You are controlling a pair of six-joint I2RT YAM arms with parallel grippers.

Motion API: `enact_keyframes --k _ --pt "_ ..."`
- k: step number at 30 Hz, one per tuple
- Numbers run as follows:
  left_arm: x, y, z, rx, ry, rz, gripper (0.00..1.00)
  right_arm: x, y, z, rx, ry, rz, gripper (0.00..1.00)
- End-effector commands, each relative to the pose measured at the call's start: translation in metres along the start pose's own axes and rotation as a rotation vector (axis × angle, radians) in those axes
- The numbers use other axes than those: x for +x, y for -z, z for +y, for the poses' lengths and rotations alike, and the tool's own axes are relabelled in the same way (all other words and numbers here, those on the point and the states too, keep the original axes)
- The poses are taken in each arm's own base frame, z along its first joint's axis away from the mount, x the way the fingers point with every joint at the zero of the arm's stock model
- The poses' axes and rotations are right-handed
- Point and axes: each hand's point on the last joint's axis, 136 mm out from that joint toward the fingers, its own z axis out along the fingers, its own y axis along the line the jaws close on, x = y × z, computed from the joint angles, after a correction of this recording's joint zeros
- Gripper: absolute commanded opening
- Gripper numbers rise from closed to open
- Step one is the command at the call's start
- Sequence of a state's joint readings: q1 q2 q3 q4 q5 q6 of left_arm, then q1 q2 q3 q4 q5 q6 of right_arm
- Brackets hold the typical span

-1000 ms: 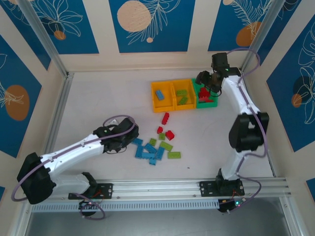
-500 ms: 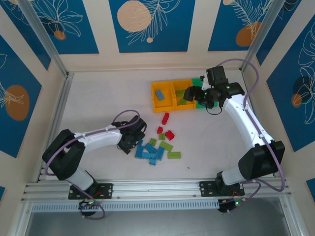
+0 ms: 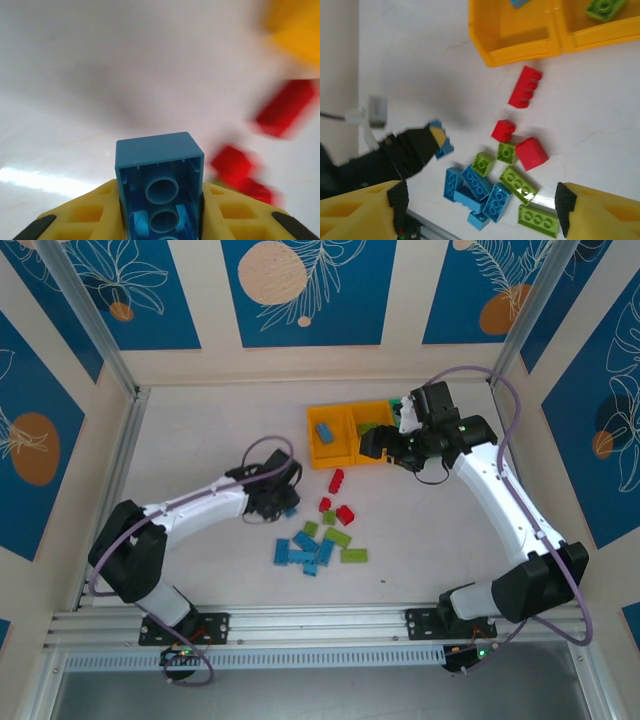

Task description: Sort the legos into containers by color

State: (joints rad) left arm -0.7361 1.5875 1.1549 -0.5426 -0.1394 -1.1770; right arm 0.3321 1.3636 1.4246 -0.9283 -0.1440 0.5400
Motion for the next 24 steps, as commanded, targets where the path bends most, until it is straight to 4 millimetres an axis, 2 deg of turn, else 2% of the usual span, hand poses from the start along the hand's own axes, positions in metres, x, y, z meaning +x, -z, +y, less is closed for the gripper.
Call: enact_keyframes --k 1,6,12,14,18,20,24 --pt "-0.029 0.024 -0.056 0.061 -0.308 -0.104 0.28 0.005 0.007 0.012 -0.050 -0.019 -0.011 0.80" --pt "-0.072 0.004 -0.117 0.083 -0.479 -0.240 0.26 0.005 0.004 0.003 -0.012 -0.034 -0.028 0.80" --pt "-0.120 -0.041 -0.159 0.086 -0.544 -0.289 0.26 0.010 0.007 -0.006 0.010 -0.036 -0.052 0.80" --pt "-0.131 -0.053 -0.170 0.102 -0.556 -0.295 0.31 0.013 0.007 -0.009 0.021 -0.035 -0.053 0.80" --pt "-0.146 -0.077 -0.180 0.133 -0.536 -0.270 0.46 0.018 0.006 -0.012 0.020 -0.048 -0.046 0.80" --pt "-0.153 -0.074 -0.186 0.150 -0.532 -0.275 0.53 0.018 0.005 -0.011 0.015 -0.051 -0.044 0.80" --pt "-0.159 -0.041 -0.197 0.204 -0.547 -0.309 0.55 0.020 0.001 -0.014 0.024 -0.061 -0.036 0.80"
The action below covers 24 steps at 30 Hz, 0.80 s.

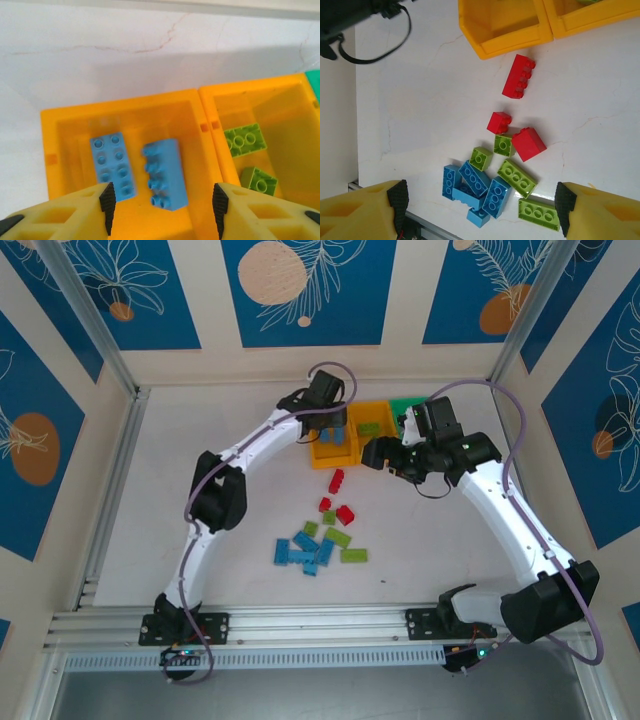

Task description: Sort the legos into containers by color

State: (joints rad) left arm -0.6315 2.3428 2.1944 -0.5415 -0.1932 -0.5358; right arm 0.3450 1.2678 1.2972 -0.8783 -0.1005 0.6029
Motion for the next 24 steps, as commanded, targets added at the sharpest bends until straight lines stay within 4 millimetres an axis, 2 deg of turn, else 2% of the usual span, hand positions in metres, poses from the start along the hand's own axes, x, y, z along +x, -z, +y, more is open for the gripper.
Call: enact_keyframes --k 1,5,7,9,12,18,21,24 --pt "-0.035 0.048 -0.019 0.087 -0.023 -0.064 0.54 0.002 -0.001 -0.002 0.007 -0.019 -0.003 0.80" --pt "-0.044 0.111 -0.031 0.192 -0.039 -0.133 0.49 0.005 -0.011 -0.016 0.092 -0.066 0.002 0.80" --pt "-0.040 0.147 -0.033 0.245 -0.073 -0.168 0.47 0.008 -0.019 -0.019 0.127 -0.098 0.014 0.80" --pt "-0.028 0.184 -0.032 0.289 -0.134 -0.193 0.48 0.015 -0.034 -0.016 0.142 -0.107 0.052 0.80" --pt "-0.003 0.223 -0.015 0.300 -0.226 -0.215 0.51 0.024 -0.062 -0.008 0.157 -0.104 0.115 0.80" --pt "0.068 0.277 0.017 0.352 -0.480 -0.190 0.56 0.032 -0.126 -0.010 0.274 -0.083 0.194 0.78" --pt "0.096 0.291 0.036 0.344 -0.554 -0.170 0.59 0.030 -0.157 -0.016 0.320 -0.082 0.216 0.77" --pt "0.116 0.301 0.050 0.339 -0.611 -0.166 0.65 0.023 -0.184 -0.023 0.353 -0.070 0.217 0.75"
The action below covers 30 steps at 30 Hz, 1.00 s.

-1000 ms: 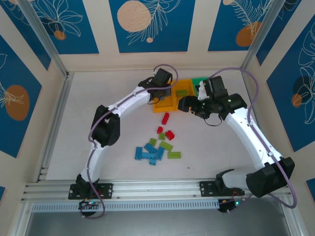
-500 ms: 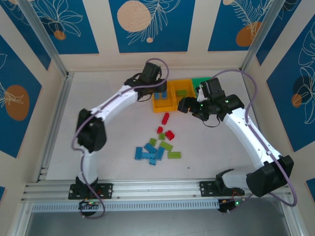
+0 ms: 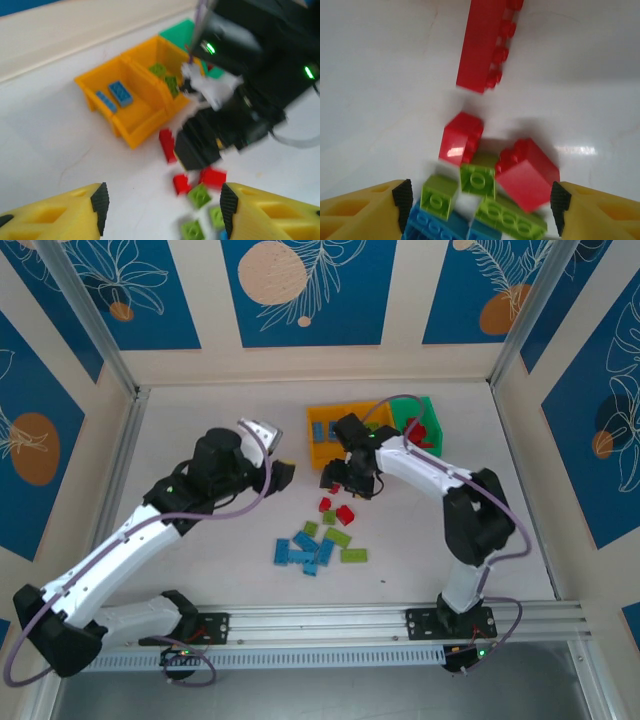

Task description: Sort the legos into containers by color

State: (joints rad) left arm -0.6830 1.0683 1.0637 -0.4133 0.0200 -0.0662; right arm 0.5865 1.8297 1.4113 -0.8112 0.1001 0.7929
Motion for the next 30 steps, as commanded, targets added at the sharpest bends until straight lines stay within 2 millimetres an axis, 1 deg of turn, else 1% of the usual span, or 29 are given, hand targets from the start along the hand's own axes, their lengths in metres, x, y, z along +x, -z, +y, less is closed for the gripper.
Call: enact_keyframes --k 1,2,4,6,7,10,13,14,15,16,17,20,22,24,26,28,30 --pt "0.026 0.015 -0.009 0.049 -0.138 0.037 0.67 -0.026 -0.015 0.007 0.031 -0.009 -0.056 0.74" --pt "0.030 0.019 -0.012 0.070 -0.162 0.024 0.69 -0.031 -0.025 0.006 0.048 -0.006 -0.054 0.73" --pt "0.035 0.024 -0.018 0.097 -0.189 -0.006 0.73 -0.039 -0.042 0.004 0.083 0.006 -0.051 0.67" --pt "0.037 0.027 -0.025 0.138 -0.233 -0.043 0.81 -0.047 -0.054 0.004 0.099 0.026 -0.042 0.61" --pt "0.040 0.028 -0.028 0.154 -0.252 -0.053 0.83 -0.049 -0.058 0.004 0.104 0.038 -0.044 0.59" --pt "0.046 0.029 -0.033 0.185 -0.308 -0.068 0.87 -0.048 -0.063 0.003 0.094 0.053 -0.029 0.49" --pt "0.051 0.029 -0.040 0.225 -0.338 -0.058 0.90 -0.040 -0.058 -0.006 0.106 0.047 -0.020 0.34" --pt "0.052 0.029 -0.042 0.240 -0.344 -0.053 0.91 -0.036 -0.053 -0.011 0.108 0.042 -0.023 0.30" --pt "0.053 0.030 -0.045 0.255 -0.351 -0.051 0.91 -0.033 -0.044 -0.012 0.096 0.039 -0.041 0.27" --pt "0.052 0.030 -0.047 0.267 -0.357 -0.050 0.91 -0.028 -0.038 -0.016 0.091 0.036 -0.052 0.22" --pt "0.052 0.029 -0.049 0.279 -0.364 -0.047 0.92 -0.025 -0.027 -0.018 0.077 0.032 -0.078 0.20" --pt "0.048 0.027 -0.055 0.302 -0.380 -0.049 0.93 -0.016 0.003 -0.034 0.071 0.022 -0.167 0.19" --pt "0.044 0.023 -0.058 0.309 -0.385 -0.053 0.94 -0.018 0.024 -0.047 0.071 0.008 -0.237 0.18" --pt "0.038 0.020 -0.061 0.315 -0.378 -0.066 0.94 -0.031 0.051 -0.061 0.064 -0.001 -0.327 0.18" --pt "0.031 0.015 -0.066 0.323 -0.367 -0.082 0.95 -0.054 0.076 -0.078 0.060 0.000 -0.415 0.18" --pt "0.024 0.007 -0.068 0.306 -0.339 -0.096 0.95 -0.082 0.092 -0.098 0.073 -0.021 -0.477 0.18" --pt "0.017 -0.002 -0.067 0.274 -0.280 -0.105 0.95 -0.114 0.099 -0.119 0.092 -0.045 -0.511 0.18"
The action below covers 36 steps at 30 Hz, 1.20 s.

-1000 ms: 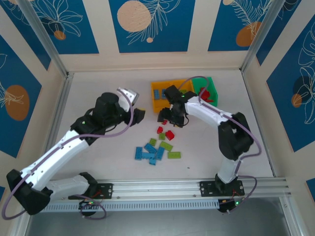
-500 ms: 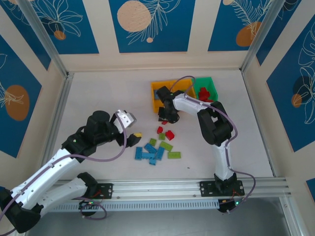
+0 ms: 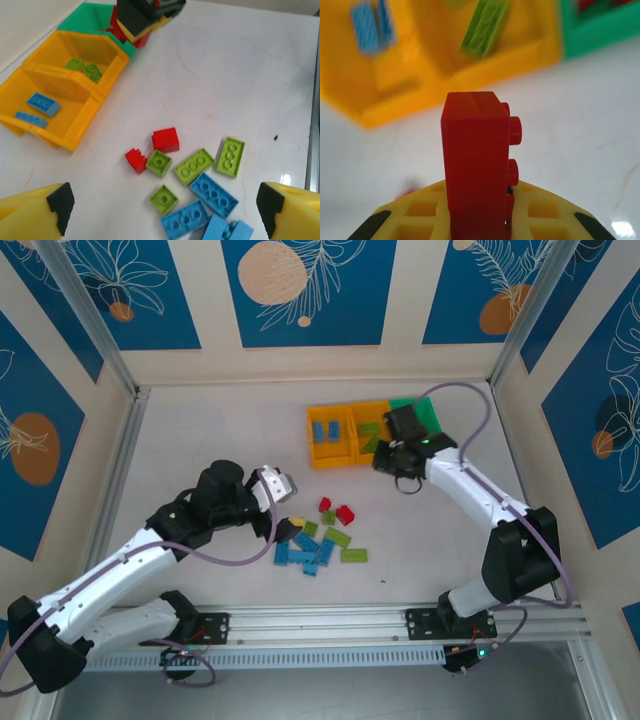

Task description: Sort the legos into containers by color

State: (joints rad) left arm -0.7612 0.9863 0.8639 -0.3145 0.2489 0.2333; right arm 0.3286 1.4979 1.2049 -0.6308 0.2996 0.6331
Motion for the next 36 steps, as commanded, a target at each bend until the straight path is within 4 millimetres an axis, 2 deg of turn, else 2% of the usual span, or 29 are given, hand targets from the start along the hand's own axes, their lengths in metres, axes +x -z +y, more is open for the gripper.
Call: enact_keyframes --k 1,4,8,10,11,12,14,17,19,22,27,30,32,36 --pt "-0.037 -0.006 0.008 -0.050 0.057 -0.105 0.95 -0.054 -0.019 -0.034 0.074 0.011 -0.079 0.18" --pt "-0.038 -0.018 0.013 -0.097 0.106 -0.082 0.95 -0.089 -0.049 -0.054 0.113 -0.027 -0.050 0.18" --pt "-0.027 -0.028 0.032 -0.213 0.245 -0.017 0.96 -0.120 -0.089 -0.056 0.085 -0.058 0.014 0.21" --pt "-0.020 -0.031 0.039 -0.255 0.335 0.009 0.96 -0.130 -0.098 -0.055 0.095 -0.055 0.033 0.30" --pt "-0.016 -0.033 0.042 -0.276 0.377 0.022 0.96 -0.134 -0.101 -0.054 0.100 -0.054 0.043 0.39" --pt "-0.011 -0.034 0.046 -0.306 0.428 0.038 0.95 -0.137 -0.100 -0.055 0.114 -0.065 0.048 0.47" --pt "-0.002 -0.037 0.053 -0.352 0.508 0.068 0.93 -0.144 -0.088 -0.054 0.126 -0.087 0.035 0.54" --pt "0.008 -0.046 0.055 -0.379 0.580 0.113 0.91 -0.146 -0.054 -0.047 0.094 -0.116 0.005 0.56" --pt "0.013 -0.053 0.055 -0.378 0.608 0.140 0.90 -0.138 -0.026 -0.038 0.047 -0.134 -0.012 0.57" --pt "0.020 -0.065 0.050 -0.352 0.642 0.182 0.90 -0.111 0.019 -0.018 -0.060 -0.128 -0.018 0.57" --pt "0.055 -0.069 0.037 -0.363 0.739 0.342 0.87 -0.036 0.063 0.008 -0.212 -0.038 0.028 0.60" --pt "0.076 -0.075 0.023 -0.383 0.714 0.473 0.86 0.006 0.071 0.006 -0.213 -0.021 0.085 0.61" --pt "0.092 -0.081 0.020 -0.405 0.721 0.542 0.84 0.025 0.073 0.006 -0.219 -0.008 0.118 0.61" --pt "0.113 -0.101 0.016 -0.405 0.735 0.634 0.79 0.036 0.073 0.002 -0.197 0.004 0.139 0.61"
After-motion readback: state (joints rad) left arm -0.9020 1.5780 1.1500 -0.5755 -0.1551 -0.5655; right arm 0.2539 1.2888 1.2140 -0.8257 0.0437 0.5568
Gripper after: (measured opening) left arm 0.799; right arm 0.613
